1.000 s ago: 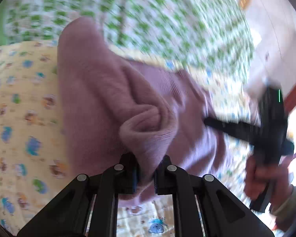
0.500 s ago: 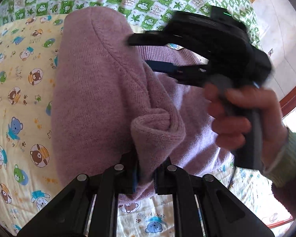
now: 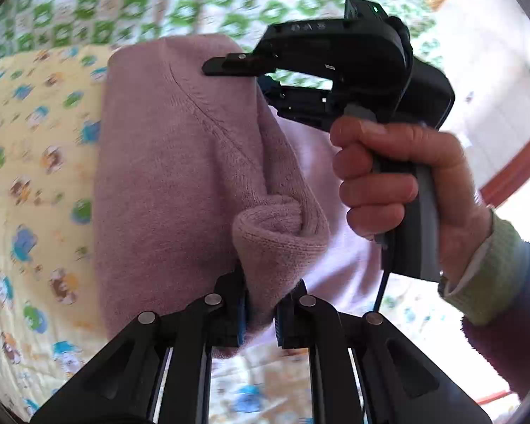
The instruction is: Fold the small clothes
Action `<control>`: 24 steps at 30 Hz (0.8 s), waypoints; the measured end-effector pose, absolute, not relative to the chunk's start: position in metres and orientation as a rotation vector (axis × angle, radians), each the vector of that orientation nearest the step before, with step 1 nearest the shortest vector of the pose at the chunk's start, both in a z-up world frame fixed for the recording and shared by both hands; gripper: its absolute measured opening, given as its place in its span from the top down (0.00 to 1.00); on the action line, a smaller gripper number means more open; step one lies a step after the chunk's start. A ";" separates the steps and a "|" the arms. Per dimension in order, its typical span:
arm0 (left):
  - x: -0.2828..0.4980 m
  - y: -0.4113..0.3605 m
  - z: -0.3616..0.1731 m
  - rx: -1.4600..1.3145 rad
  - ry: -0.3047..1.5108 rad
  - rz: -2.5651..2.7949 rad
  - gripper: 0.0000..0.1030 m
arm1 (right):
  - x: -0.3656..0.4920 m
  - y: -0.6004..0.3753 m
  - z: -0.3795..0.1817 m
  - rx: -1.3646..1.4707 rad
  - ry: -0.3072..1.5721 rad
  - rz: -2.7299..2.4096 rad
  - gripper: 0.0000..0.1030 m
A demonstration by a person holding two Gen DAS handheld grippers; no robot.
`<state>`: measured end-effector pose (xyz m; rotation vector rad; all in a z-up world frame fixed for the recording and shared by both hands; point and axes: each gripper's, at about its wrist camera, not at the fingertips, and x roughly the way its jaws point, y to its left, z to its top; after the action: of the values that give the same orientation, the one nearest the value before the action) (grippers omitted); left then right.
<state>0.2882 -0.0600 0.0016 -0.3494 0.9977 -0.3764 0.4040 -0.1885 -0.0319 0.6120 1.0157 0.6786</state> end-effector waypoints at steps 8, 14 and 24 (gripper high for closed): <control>0.298 -0.129 0.006 -0.288 1.015 -0.566 0.90 | 0.354 -0.269 0.009 0.546 0.909 0.517 0.86; 0.302 -0.160 -0.015 -0.237 1.071 -0.613 0.90 | 0.341 -0.334 -0.019 0.569 0.952 0.340 0.86; 0.305 -0.176 -0.024 -0.202 1.092 -0.631 0.89 | 0.341 -0.347 -0.003 0.528 0.883 0.345 0.86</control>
<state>0.3051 -0.1756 -0.0239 -0.2020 1.0920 -0.6314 0.3410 -0.3474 -0.0031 0.5285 0.8830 0.3455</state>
